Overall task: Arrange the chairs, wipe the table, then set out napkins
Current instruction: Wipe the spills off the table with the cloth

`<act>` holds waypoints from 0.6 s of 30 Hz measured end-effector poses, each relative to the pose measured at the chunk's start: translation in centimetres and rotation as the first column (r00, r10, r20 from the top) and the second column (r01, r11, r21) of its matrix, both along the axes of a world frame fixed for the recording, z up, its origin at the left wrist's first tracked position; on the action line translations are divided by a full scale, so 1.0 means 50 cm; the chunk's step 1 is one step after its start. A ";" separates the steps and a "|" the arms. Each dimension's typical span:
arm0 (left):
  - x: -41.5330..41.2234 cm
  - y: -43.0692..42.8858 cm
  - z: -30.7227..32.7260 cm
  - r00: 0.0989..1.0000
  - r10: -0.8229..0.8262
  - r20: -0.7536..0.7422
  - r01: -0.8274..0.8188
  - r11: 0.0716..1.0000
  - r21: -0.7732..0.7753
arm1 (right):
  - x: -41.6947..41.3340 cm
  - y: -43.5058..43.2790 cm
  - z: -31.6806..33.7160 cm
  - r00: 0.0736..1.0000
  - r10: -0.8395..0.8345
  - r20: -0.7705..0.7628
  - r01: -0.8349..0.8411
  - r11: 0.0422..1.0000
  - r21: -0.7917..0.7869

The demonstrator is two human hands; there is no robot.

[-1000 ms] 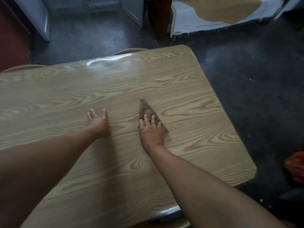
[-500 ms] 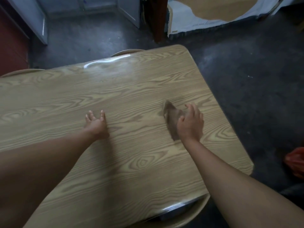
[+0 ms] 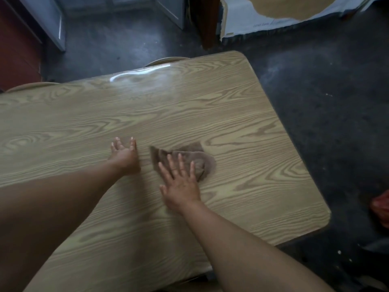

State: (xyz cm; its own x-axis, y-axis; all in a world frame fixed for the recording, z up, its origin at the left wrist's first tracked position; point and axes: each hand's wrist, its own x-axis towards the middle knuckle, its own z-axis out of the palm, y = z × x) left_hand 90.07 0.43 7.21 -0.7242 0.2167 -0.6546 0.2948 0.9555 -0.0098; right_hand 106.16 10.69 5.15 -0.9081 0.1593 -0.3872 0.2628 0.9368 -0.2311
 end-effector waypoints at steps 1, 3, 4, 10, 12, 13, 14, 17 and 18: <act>0.000 -0.001 -0.001 1.000 -0.007 0.000 0.007 1.000 -0.004 | 0.005 -0.004 0.002 0.997 0.074 0.015 -0.074 0.997 0.005; 0.001 -0.002 -0.004 1.000 -0.021 -0.007 0.021 1.000 -0.016 | 0.014 0.020 0.002 0.978 0.206 0.024 -0.207 0.978 0.040; 0.002 -0.001 -0.002 1.000 -0.025 -0.007 0.025 0.999 -0.027 | 0.019 0.046 0.002 0.973 0.229 0.028 -0.231 0.970 0.071; 0.000 0.006 0.003 1.000 -0.027 0.015 0.027 0.999 -0.047 | 0.048 0.294 0.022 0.896 -0.423 0.137 0.403 0.903 0.151; -0.001 0.009 0.009 0.999 -0.029 0.018 0.029 0.998 -0.048 | 0.052 0.303 0.025 0.814 -0.563 0.143 0.547 0.826 0.137; -0.001 0.011 0.013 0.999 -0.031 0.015 0.031 0.998 -0.047 | 0.049 0.280 0.019 0.799 -0.585 0.138 0.570 0.811 0.135; -0.002 0.013 0.017 0.999 -0.038 0.009 0.039 0.998 -0.046 | 0.044 0.242 0.011 0.812 -0.570 0.126 0.556 0.821 0.132; -0.004 0.018 0.034 0.998 -0.059 0.012 0.059 0.997 -0.046 | 0.041 0.088 -0.004 0.958 -0.286 0.004 0.285 0.955 0.078; -0.006 0.019 0.039 0.998 -0.065 0.017 0.066 0.997 -0.049 | 0.046 0.043 -0.005 0.991 -0.134 -0.001 0.134 0.990 0.042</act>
State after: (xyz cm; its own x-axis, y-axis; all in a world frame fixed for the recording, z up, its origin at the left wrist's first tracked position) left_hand 89.78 1.35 9.15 -0.6995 0.2302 -0.6766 0.3569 0.9327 -0.0517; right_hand 108.46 12.82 4.91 -0.8768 0.2954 -0.3794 0.3870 0.9018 -0.1922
